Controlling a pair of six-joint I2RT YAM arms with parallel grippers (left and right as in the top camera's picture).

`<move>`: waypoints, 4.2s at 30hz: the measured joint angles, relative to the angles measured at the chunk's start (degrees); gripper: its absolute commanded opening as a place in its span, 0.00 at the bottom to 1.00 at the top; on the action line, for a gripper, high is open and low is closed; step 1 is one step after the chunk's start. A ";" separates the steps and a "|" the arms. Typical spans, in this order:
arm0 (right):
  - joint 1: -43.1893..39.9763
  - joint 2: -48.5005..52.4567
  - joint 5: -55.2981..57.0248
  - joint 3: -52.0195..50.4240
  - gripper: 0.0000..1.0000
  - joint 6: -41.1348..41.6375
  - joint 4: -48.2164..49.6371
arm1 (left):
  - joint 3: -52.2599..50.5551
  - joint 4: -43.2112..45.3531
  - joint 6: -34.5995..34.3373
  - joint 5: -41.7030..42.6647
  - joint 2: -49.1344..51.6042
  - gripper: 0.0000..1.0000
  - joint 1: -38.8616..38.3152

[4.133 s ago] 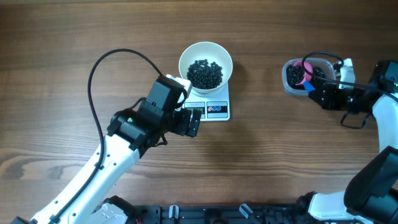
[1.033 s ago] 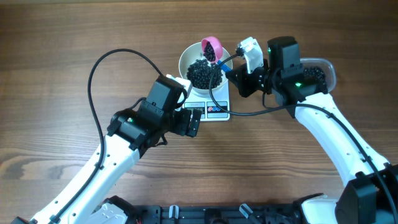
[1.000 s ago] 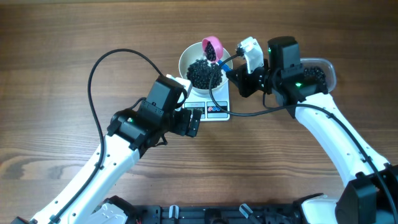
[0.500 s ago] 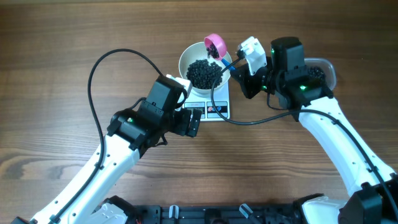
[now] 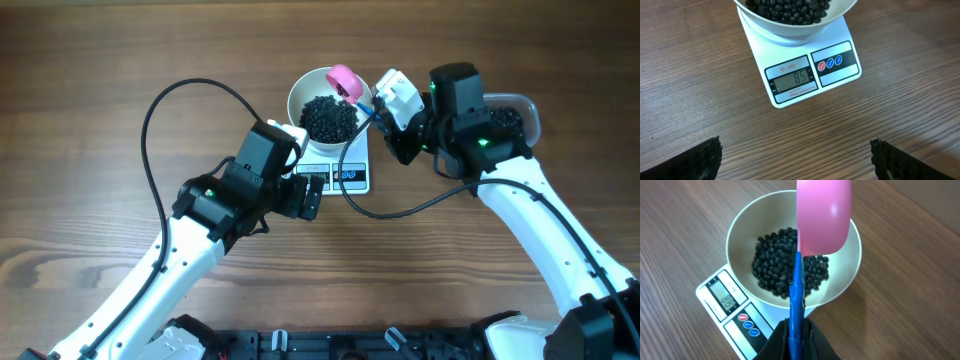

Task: Scoop item into bowl and weigh 150g on scale
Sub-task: 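Tilt the scoop with the right gripper to pour beans into bowl, then carry the empty scoop back to the bean tub with the right gripper, then dip the scoop into the tub beans with the right gripper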

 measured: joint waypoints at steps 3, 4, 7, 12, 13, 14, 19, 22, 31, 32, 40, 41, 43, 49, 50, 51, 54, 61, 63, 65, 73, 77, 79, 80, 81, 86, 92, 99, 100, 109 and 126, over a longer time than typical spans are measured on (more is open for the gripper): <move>0.07 0.00 0.39 0.00 0.04 -1.01 0.00 | 0.00 0.00 0.00 0.00 0.00 1.00 0.00; 0.39 0.00 0.81 0.00 0.04 -1.73 -0.02 | 0.00 0.00 0.00 0.00 0.00 1.00 0.00; 3.78 0.00 4.00 0.00 0.04 -5.86 0.02 | 0.00 0.02 0.00 0.00 0.00 1.00 0.00; 5.44 0.00 9.42 0.00 0.04 -7.91 0.15 | 0.00 0.00 0.00 0.00 0.00 1.00 0.00; 5.46 0.00 10.21 0.00 0.04 -8.00 0.13 | 0.00 0.00 0.00 0.00 0.00 1.00 0.00; 5.46 0.00 10.64 0.00 0.04 -7.96 0.11 | 0.00 0.00 0.00 0.00 0.00 1.00 0.00; 5.46 0.00 11.06 0.00 0.04 -2.36 0.28 | 0.00 0.00 0.00 0.00 0.00 1.00 0.00; 5.33 0.00 11.06 0.00 0.04 3.89 1.22 | 0.00 0.00 0.00 0.00 0.00 1.00 0.00; -14.53 -9.64 11.80 0.00 0.04 9.70 0.22 | 0.00 0.00 0.00 0.00 0.00 1.00 0.00; -18.97 -11.28 11.91 0.04 0.04 9.88 -2.01 | 0.00 0.00 0.00 0.00 0.00 1.00 0.00; -33.92 -10.10 12.13 0.11 0.04 10.10 -19.50 | 0.00 0.02 0.00 0.00 0.00 1.00 0.00; -33.90 -9.42 12.13 0.11 0.04 10.10 -20.28 | 0.00 0.00 0.00 0.00 0.00 1.00 0.00; -33.90 -7.69 12.11 0.11 0.04 10.12 -21.35 | 0.00 0.02 0.00 0.00 0.00 1.00 0.00; -33.90 -1.66 11.41 0.11 0.04 10.10 -20.68 | 0.00 0.02 0.00 0.00 0.00 1.00 0.00; -33.90 -1.03 11.41 0.11 0.04 10.10 -20.41 | 0.00 0.02 0.00 0.00 0.00 1.00 0.00; -33.90 -0.52 11.41 0.11 0.04 10.10 -20.31 | 0.00 0.02 0.00 0.00 0.00 1.00 0.00; -33.79 0.81 11.76 0.11 0.04 9.73 -19.98 | 0.00 0.00 0.00 0.00 0.00 1.00 0.00; -29.09 3.43 21.31 0.11 0.04 9.16 -17.99 | 0.00 0.00 0.00 0.00 0.00 1.00 0.00; -28.15 4.24 22.32 0.11 0.04 8.98 -17.99 | 0.00 0.00 0.00 0.00 0.00 1.00 0.00; -27.30 5.31 22.69 0.11 0.04 9.01 -18.01 | 0.00 0.00 0.00 0.00 0.00 1.00 0.00; -24.11 6.91 23.21 0.11 0.04 9.01 -18.86 | 0.00 0.00 0.00 0.00 0.00 1.00 0.00; -24.11 6.82 22.91 0.11 0.04 9.01 -19.15 | 0.00 0.00 0.00 0.00 0.00 1.00 0.00; -24.11 6.27 21.24 0.11 0.04 8.13 -19.52 | 0.00 0.00 0.00 0.00 0.00 1.00 0.00; -24.11 5.84 19.85 0.11 0.04 7.32 -19.76 | 0.00 0.00 0.00 0.00 0.00 1.00 0.00; -24.06 5.29 18.27 0.11 0.04 6.51 -19.96 | 0.00 0.02 0.00 0.00 0.00 1.00 0.00; -24.00 4.02 11.43 0.11 0.04 2.25 -23.26 | 0.00 0.00 0.00 0.00 0.00 1.00 0.00; -24.02 4.02 9.70 0.11 0.04 0.55 -24.46 | 0.00 0.00 0.00 0.00 0.00 1.00 0.00; -29.18 4.02 1.73 0.11 0.04 0.26 -25.09 | 0.00 0.02 0.00 0.00 0.00 1.00 0.00; -30.45 4.02 0.09 0.11 0.04 0.11 -25.31 | 0.00 0.02 0.00 0.00 0.00 1.00 0.00; -34.82 4.13 -6.93 0.11 0.04 -0.31 -26.18 | 0.00 0.02 0.00 0.00 0.00 1.00 0.00; -41.75 5.25 -11.19 0.11 0.04 1.33 -25.55 | 0.00 0.00 0.00 0.00 0.00 1.00 0.00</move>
